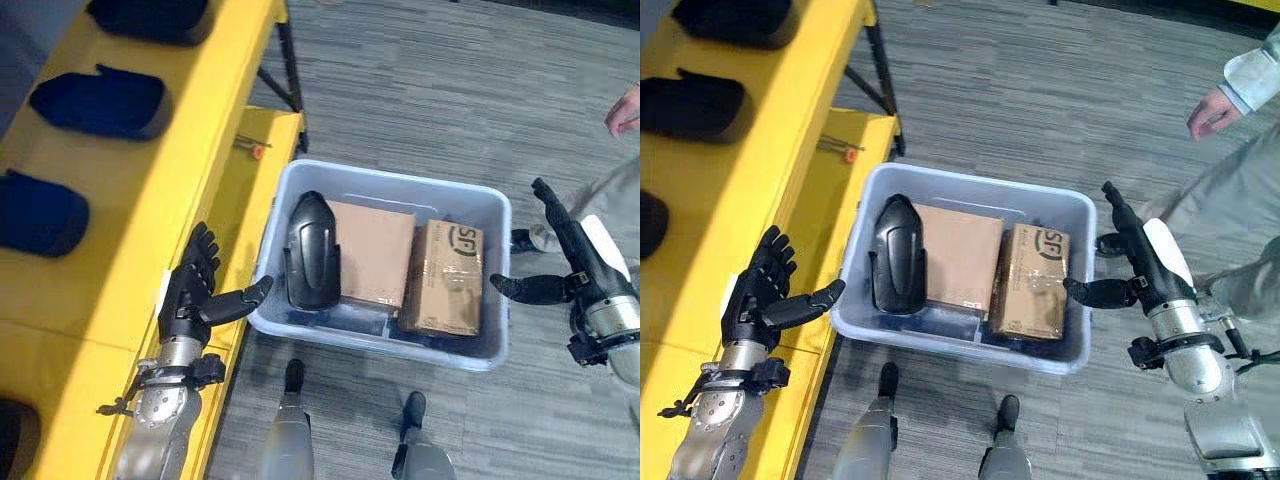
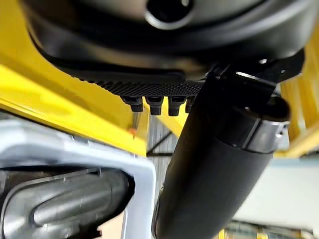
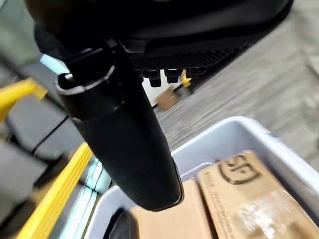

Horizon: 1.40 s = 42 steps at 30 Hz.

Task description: Move parts from the plastic box to the shelf.

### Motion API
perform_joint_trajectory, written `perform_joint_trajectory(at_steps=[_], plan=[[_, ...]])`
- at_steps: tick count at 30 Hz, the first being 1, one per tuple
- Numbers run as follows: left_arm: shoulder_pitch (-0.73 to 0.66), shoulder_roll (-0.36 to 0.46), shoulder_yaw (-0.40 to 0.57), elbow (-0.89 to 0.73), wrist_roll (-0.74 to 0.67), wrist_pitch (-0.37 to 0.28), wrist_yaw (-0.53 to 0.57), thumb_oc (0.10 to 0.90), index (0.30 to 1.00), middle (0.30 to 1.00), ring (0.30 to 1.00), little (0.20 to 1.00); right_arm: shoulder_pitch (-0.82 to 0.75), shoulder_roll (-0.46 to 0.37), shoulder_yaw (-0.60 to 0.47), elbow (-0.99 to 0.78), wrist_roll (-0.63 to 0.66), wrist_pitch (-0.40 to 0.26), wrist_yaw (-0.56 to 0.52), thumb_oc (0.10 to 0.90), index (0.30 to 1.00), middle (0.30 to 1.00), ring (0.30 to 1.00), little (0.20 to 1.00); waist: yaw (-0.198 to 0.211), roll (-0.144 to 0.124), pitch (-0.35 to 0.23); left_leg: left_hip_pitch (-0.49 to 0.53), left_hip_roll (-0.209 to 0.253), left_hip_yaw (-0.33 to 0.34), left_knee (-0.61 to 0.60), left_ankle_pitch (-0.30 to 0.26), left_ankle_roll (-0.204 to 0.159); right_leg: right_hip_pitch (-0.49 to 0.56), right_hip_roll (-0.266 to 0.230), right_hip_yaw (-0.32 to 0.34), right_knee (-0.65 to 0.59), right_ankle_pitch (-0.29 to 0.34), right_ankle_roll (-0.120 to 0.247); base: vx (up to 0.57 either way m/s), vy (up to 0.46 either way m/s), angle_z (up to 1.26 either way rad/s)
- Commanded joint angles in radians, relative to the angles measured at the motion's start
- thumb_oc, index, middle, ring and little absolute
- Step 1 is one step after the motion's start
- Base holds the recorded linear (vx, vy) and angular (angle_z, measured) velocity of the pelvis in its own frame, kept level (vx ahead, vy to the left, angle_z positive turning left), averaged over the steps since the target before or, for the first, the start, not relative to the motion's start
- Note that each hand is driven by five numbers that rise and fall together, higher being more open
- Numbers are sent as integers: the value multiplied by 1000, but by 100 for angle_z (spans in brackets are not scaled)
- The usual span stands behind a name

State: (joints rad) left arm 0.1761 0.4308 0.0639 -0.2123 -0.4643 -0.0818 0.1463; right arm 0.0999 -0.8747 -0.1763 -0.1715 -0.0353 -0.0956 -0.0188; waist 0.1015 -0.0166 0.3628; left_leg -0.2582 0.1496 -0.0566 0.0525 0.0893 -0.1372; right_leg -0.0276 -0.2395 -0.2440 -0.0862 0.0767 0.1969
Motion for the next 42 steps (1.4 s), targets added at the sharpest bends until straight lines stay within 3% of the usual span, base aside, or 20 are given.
perform_joint_trajectory(at_steps=[1, 5, 10, 20, 21, 30, 42], plan=[[-53, 97, 33, -120, -20, -124, -8, 900, 1000, 1000, 1000, 1000, -114, -118, 20, -27, -34, -68, 5, 900, 1000, 1000, 1000, 1000, 8, -68, -79, -90, 20, 4, -1, 87, -35, 175, -5, -62, 52, -205, -7, 37, -112, 34], [-57, 111, 26, -135, -32, -134, -1, 900, 1000, 1000, 1000, 1000, -253, -220, 158, 12, -49, -65, 38, 900, 1000, 1000, 1000, 1000, 51, -79, -75, -104, 10, -23, -8, 96, -38, 196, 4, -100, 52, -219, -12, 18, -55, 26], [-64, 117, 14, -139, -36, -139, 5, 900, 1000, 1000, 1000, 1000, -385, -277, 275, 50, -84, -67, 41, 900, 1000, 1000, 1000, 1000, 81, -81, -67, -110, 3, -40, -21, 108, -43, 200, 9, -129, 61, -231, -17, 15, -42, 16], [-68, 130, -7, -138, -56, -154, 16, 900, 1000, 1000, 1000, 1000, -684, -400, 554, 161, -262, -67, 30, 900, 1000, 1000, 1000, 1000, 128, -73, -29, -139, -1, -62, -47, 131, -49, 172, 17, -166, 94, -261, -27, -5, -33, 13], [-68, 134, -10, -136, -60, -159, 20, 900, 1000, 1000, 1000, 1000, -727, -424, 601, 197, -328, -66, 19, 900, 1000, 1000, 1000, 1000, 137, -72, -20, -143, -1, -61, -54, 136, -51, 164, 19, -171, 99, -265, -28, -2, -15, 12], [-81, 152, -14, -130, -51, -170, 41, 900, 1000, 1000, 1000, 1000, -962, -430, 867, 350, -555, -57, -12, 900, 1000, 1000, 1000, 1000, 146, -68, 35, -154, 9, -55, -67, 136, -50, 112, 20, -146, 133, -293, -36, -1, -36, 1], [-110, 154, -27, -130, -46, -176, 57, 900, 1000, 1000, 1000, 1000, -1119, -402, 1038, 416, -694, -39, -13, 900, 1000, 1000, 1000, 1000, 145, -75, 76, -189, 9, -52, -70, 136, -44, 71, 30, -122, 122, -291, -37, 5, -28, -3]])
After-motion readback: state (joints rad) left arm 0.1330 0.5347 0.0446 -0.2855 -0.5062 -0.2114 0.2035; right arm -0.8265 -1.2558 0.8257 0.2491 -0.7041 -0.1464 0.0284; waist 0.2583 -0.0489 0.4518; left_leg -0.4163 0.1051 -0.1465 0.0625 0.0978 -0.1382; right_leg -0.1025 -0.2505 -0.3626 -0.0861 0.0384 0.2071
